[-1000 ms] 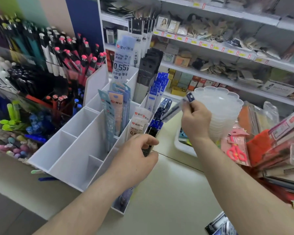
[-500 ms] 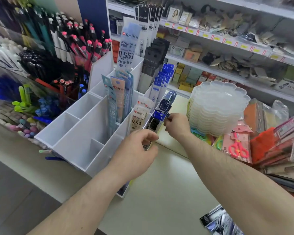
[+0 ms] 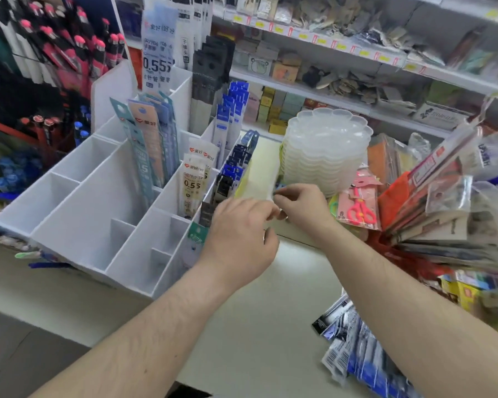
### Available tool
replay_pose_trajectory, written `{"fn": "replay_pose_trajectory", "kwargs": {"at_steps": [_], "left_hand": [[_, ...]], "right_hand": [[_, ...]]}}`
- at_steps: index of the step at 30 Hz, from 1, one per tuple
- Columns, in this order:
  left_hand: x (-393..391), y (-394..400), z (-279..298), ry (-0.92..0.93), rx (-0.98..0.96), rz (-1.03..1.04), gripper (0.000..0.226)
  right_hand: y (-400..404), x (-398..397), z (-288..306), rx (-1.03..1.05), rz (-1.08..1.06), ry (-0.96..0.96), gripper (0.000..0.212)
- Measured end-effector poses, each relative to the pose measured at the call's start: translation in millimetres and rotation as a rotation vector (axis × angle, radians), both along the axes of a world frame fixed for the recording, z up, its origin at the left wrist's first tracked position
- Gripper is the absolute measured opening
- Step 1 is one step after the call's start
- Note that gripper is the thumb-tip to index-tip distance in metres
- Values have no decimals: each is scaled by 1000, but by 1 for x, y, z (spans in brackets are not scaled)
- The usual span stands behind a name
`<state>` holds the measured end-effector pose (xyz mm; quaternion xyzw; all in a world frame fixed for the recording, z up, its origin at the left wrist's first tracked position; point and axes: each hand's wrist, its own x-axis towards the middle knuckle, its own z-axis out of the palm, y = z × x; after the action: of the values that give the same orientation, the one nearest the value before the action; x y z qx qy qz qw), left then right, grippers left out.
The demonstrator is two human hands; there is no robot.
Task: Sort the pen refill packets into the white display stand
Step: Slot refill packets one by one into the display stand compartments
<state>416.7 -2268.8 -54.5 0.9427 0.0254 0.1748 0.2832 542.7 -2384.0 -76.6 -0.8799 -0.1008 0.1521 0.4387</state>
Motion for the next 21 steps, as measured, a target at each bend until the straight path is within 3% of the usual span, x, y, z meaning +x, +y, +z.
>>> {"fn": "replay_pose_trajectory", "kwargs": {"at_steps": [2, 7, 11, 17, 21], "left_hand": [[3, -13, -10, 27, -9, -64, 28], [9, -51, -41, 428, 169, -268, 70], [16, -84, -66, 702, 323, -461, 97], [24, -133, -104, 754, 183, -651, 95], [27, -173, -129, 701, 387, -762, 88]], "right_hand": [[-25, -16, 3, 29, -43, 22, 13], [-93, -58, 0, -110, -129, -8, 9], [-141, -95, -2, -253, -181, 39, 33], [-193, -130, -26, -593, -232, -173, 41], [-219, -156, -49, -684, -440, -235, 29]]}}
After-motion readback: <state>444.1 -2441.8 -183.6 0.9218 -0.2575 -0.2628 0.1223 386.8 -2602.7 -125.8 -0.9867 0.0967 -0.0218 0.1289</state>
